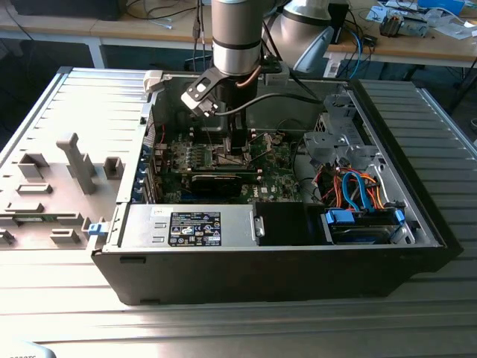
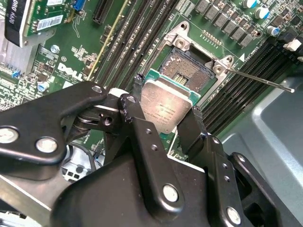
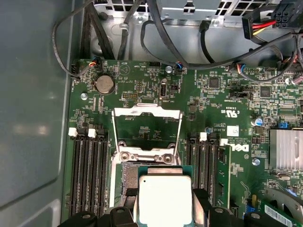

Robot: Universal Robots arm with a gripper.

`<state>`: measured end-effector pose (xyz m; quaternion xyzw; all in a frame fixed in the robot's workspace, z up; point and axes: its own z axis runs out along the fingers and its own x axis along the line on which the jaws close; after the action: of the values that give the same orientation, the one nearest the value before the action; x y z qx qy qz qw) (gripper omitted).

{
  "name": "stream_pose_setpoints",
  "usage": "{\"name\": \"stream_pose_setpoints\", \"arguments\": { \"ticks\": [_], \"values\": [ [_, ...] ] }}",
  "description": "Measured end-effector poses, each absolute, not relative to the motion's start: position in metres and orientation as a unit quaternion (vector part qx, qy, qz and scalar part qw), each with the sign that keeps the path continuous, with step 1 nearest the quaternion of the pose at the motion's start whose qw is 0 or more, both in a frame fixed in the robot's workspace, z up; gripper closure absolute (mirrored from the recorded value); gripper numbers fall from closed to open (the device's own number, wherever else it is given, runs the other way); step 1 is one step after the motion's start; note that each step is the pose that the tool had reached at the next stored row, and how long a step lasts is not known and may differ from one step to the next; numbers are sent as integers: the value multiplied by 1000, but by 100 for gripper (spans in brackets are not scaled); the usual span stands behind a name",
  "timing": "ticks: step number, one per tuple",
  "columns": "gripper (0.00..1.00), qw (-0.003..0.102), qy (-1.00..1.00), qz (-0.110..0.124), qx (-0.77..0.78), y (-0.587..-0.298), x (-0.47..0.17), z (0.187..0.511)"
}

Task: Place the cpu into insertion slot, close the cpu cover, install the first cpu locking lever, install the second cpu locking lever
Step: 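Place the cpu into insertion slot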

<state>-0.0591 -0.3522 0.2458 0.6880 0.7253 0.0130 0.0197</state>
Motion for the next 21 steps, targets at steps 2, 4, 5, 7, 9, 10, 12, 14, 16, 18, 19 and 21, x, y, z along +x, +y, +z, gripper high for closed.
{"name": "stream_pose_setpoints", "arguments": {
  "ticks": [2, 4, 5, 7, 9, 10, 12, 14, 16, 18, 19, 21],
  "values": [
    [46, 20, 725, 13, 688, -351, -59, 245],
    [46, 20, 725, 13, 688, -350, -59, 245],
    [46, 20, 725, 13, 688, -349, -59, 245],
    [46, 20, 725, 13, 688, -348, -59, 245],
    [46, 20, 725, 13, 688, -346, -59, 244],
    [46, 20, 725, 13, 688, -346, -59, 244],
    [46, 20, 725, 13, 688, -345, -59, 244],
    [46, 20, 725, 13, 688, -345, -59, 243],
    [46, 20, 725, 13, 688, -344, -59, 243],
    [46, 20, 725, 13, 688, -344, -59, 243],
    [46, 20, 725, 13, 688, -343, -59, 242],
    [46, 20, 725, 13, 688, -343, -59, 242]
  ]
}}
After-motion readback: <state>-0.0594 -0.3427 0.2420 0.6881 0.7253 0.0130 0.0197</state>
